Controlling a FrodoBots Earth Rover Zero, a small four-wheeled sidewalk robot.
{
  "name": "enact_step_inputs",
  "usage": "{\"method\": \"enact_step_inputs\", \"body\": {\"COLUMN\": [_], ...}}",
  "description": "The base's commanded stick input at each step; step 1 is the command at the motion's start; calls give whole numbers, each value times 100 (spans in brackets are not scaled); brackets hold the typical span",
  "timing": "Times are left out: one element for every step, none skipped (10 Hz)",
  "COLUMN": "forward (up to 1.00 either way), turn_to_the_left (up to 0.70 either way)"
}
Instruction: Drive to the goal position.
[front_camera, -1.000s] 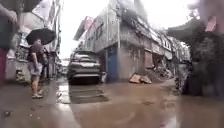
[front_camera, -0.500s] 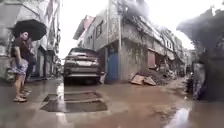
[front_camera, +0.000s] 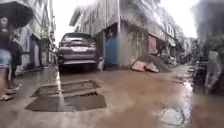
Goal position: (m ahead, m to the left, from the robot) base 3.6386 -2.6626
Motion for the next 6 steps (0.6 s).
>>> {"method": "enact_step_inputs", "body": {"forward": [99,54,0,0,0,0], "turn_to_the_left": [-39,-66,-99,-99,-41,0]}}
